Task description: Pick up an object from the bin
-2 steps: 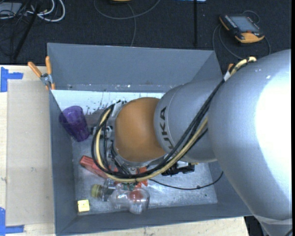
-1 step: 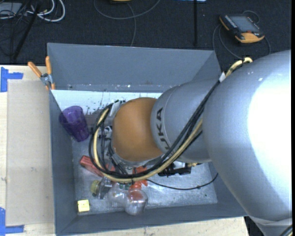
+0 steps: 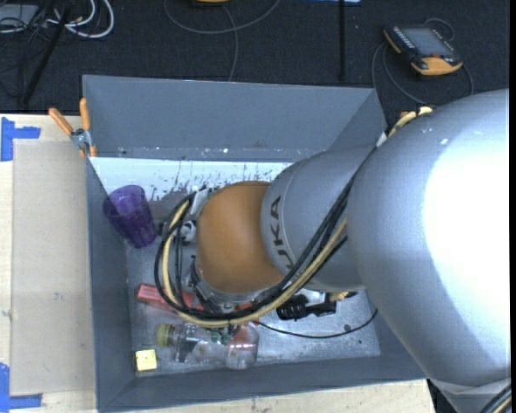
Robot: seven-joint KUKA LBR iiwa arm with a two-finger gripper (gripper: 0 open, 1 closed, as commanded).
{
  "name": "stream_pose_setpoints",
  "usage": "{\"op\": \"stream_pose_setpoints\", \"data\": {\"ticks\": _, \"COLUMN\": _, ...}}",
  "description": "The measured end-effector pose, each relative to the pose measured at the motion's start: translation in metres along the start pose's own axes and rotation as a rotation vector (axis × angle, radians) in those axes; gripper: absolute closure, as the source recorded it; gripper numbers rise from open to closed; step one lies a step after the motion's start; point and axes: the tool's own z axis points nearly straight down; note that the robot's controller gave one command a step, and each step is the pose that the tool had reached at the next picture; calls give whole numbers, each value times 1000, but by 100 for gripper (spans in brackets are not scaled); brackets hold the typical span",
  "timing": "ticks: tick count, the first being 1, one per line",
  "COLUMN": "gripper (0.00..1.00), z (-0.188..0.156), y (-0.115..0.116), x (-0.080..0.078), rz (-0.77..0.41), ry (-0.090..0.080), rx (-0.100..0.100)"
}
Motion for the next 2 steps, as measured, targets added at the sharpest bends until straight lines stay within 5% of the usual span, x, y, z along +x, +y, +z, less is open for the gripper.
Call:
{"op": "stream_pose_setpoints", "data": {"ticks": 1, "gripper": 100, "z": 10, "y": 15, "x": -17, "rz": -317, "ry": 1, "rx": -1}}
{"op": "stream_pose_setpoints", "data": {"ticks": 2, "gripper": 100, "z": 10, "y": 15, "x": -17, "rz": -317, "ry": 1, "rx": -1}}
